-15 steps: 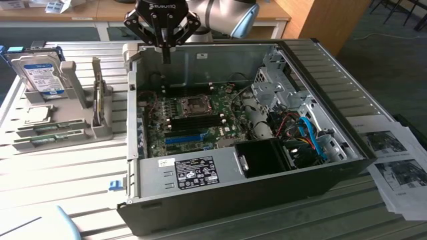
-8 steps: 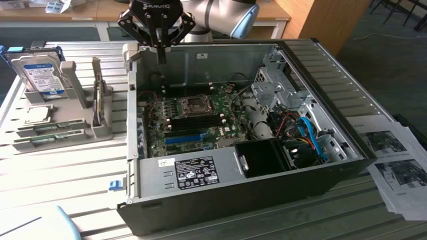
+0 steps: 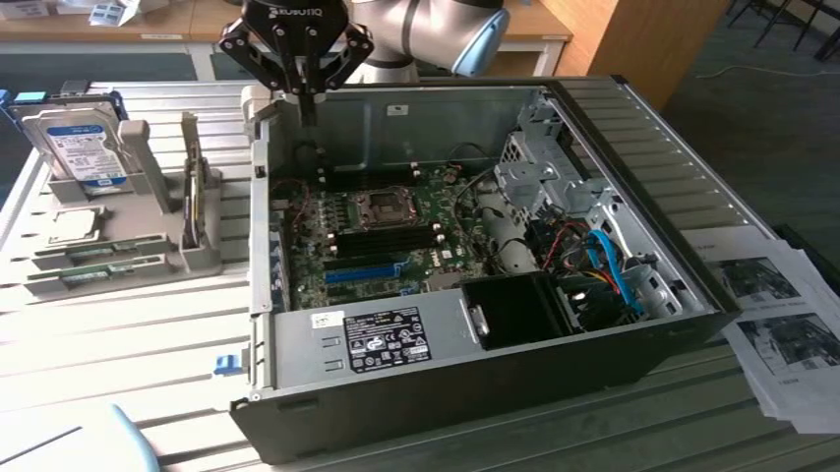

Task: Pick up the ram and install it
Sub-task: 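Reach for the ram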

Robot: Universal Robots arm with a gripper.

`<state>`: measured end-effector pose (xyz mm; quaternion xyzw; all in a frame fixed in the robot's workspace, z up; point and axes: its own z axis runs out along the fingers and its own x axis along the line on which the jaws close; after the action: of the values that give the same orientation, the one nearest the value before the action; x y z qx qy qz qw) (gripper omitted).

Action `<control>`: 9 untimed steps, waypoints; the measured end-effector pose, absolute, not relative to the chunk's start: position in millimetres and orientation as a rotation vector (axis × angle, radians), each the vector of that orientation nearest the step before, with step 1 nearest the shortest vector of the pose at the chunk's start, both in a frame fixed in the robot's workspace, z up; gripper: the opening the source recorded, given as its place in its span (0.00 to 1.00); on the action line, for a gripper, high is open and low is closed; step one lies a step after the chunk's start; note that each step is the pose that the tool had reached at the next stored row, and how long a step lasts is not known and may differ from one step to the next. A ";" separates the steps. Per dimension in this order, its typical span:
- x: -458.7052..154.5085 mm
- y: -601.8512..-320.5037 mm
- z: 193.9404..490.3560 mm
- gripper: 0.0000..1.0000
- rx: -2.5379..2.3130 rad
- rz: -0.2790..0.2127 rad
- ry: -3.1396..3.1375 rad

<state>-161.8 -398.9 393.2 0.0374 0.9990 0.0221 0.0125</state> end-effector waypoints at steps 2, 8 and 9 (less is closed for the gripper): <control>-164.4 -398.8 393.2 0.09 0.117 0.069 3.114; -171.9 -398.9 393.2 0.09 0.117 0.069 3.114; -173.2 -398.8 393.2 0.09 0.117 0.069 3.114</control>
<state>-173.2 -398.8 393.2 0.0374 0.9990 0.0221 0.0125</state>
